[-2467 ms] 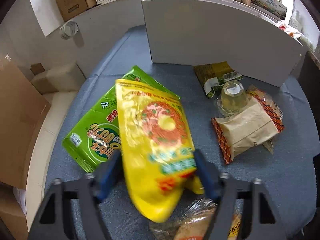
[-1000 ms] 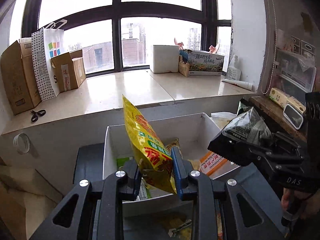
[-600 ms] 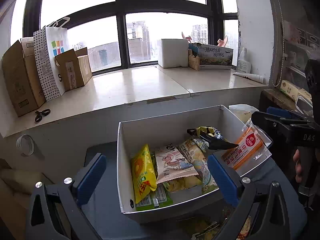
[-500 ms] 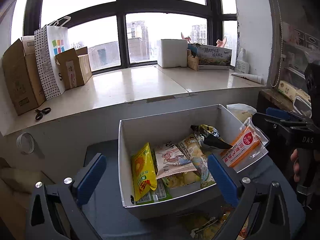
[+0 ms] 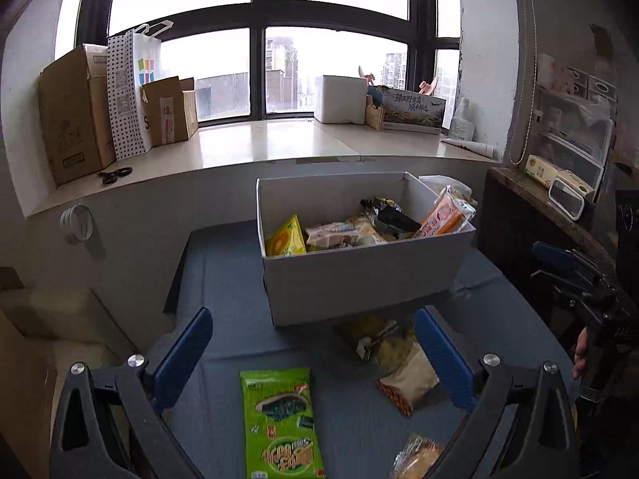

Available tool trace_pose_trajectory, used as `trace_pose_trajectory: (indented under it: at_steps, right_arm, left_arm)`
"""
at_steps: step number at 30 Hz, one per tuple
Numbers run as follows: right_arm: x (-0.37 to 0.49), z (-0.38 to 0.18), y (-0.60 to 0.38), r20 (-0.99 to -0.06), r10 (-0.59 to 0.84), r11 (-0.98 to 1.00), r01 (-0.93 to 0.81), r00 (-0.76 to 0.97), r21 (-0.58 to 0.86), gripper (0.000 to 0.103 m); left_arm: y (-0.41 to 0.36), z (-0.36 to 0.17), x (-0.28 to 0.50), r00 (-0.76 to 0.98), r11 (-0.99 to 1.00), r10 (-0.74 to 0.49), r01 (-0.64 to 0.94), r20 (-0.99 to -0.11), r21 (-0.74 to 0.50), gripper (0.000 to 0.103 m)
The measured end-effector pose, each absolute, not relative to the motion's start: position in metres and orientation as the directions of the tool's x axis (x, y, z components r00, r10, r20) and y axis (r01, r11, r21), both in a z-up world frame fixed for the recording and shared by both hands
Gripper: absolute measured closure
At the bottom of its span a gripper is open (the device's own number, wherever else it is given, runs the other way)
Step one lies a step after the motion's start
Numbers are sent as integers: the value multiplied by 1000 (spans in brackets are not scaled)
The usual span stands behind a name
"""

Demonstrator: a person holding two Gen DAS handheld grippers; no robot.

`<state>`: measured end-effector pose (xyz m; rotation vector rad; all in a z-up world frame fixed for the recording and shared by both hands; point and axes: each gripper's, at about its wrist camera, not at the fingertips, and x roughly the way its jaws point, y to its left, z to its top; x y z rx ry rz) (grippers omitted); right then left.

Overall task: Organize snacks
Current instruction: 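Move the right gripper down to the paper-wrapped bread bar, then grasp the bread bar with the right gripper while the left grasps the green seaweed packet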

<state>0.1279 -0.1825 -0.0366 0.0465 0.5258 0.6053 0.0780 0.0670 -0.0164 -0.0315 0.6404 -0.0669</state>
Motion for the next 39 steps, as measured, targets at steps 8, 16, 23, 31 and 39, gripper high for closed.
trace_pose_trajectory:
  at_steps: [8,16,23,31,39]
  right_arm:
    - [79,-114,-162,-542,539,831,-513,645,216,0]
    - [105,-135,-130,-625,505,841,-504,596,199,0]
    - [135,-150,-86,-714,365,848,-530,598,-11,0]
    - [132,-160,-64,-730,248,792,-567,637,-225,38]
    - [117,-139,-101,-712,347,831,-552,611,-68,42]
  left_arm:
    - [83,-73,8,754,979,-114,-25,-647,-202,0]
    - [78,-87,4,742,976,-128,-21,-658,-214,0]
    - [78,-95,10,721,974,-140,-23,-679,-225,0]
    - [81,-102,12,705,972,-144,-31,-695,-232,0]
    - [85,-105,16,698,972,-141,-36,-702,-232,0]
